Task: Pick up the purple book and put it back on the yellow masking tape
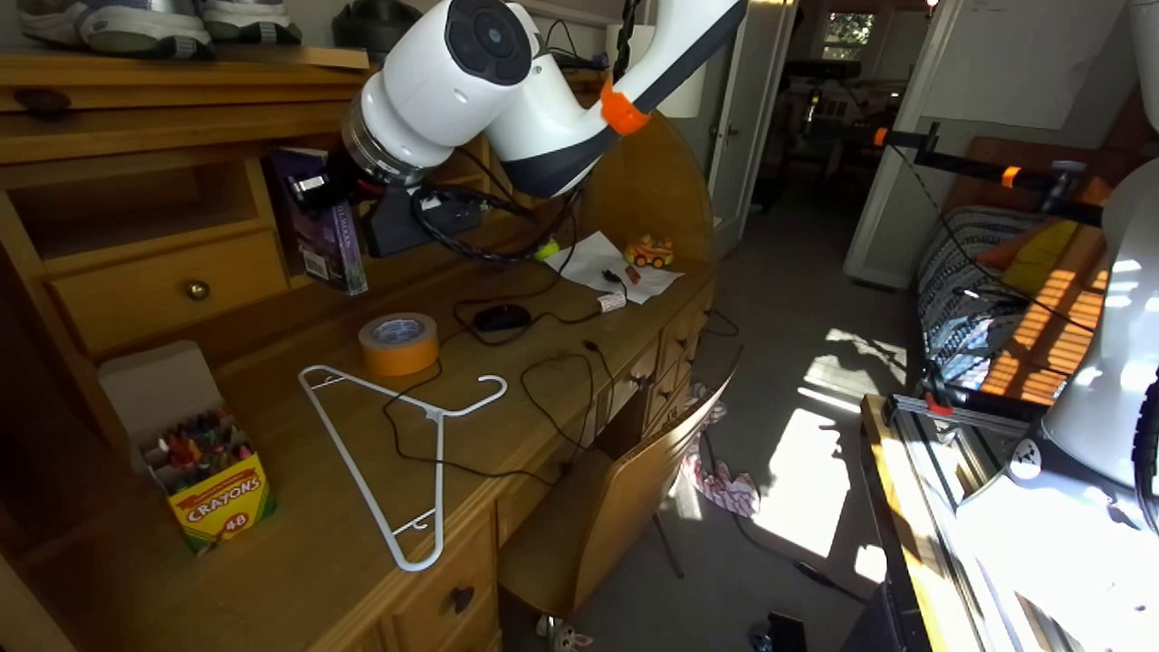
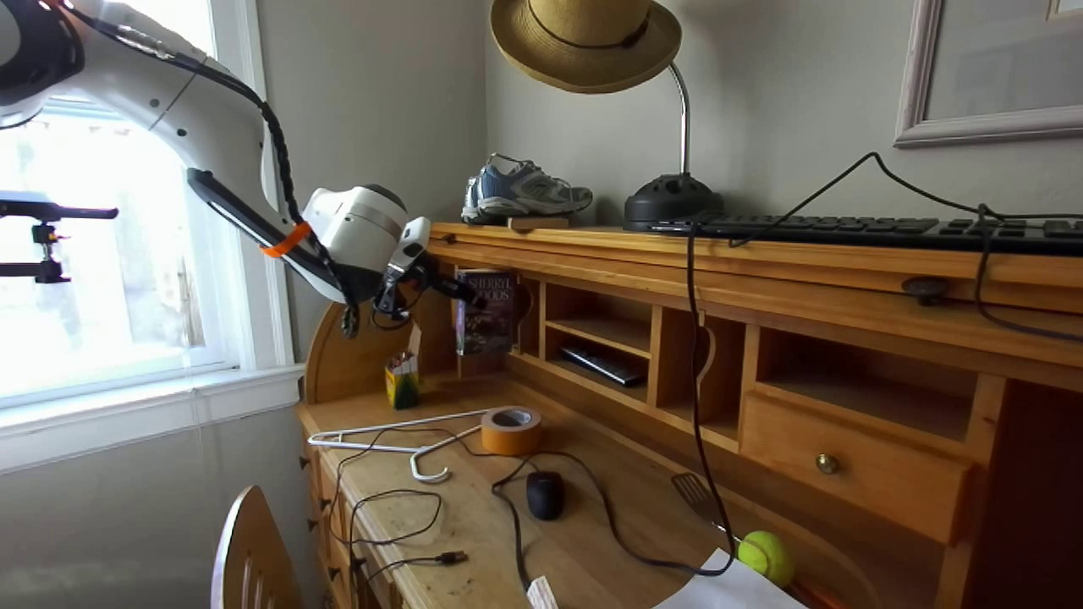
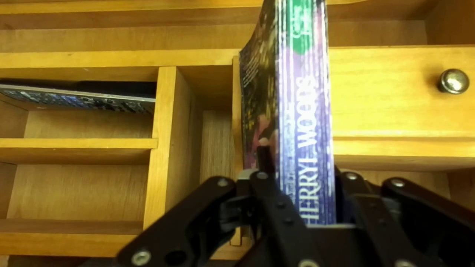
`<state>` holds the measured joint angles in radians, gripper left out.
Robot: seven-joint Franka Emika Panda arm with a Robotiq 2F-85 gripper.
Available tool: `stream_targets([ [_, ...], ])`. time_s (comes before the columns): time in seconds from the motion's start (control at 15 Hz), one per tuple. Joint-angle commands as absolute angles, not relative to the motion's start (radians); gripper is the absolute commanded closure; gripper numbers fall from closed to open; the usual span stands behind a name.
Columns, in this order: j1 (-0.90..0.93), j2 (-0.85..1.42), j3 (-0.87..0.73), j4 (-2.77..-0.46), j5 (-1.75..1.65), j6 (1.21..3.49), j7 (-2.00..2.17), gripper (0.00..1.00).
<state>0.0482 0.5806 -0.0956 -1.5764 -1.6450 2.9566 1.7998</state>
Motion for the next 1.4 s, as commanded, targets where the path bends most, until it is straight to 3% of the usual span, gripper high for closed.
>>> stream_targets([
  [0.0, 0.024, 0.653, -0.104, -1.487, -1.698, 3.025, 1.802, 0.93],
  [0.87, -0.025, 0.723, -0.09, -1.348, -1.857, 3.169, 1.858, 0.93],
  [1.33, -0.031, 0.697, -0.071, -1.403, -1.892, 3.179, 1.869, 0.93],
])
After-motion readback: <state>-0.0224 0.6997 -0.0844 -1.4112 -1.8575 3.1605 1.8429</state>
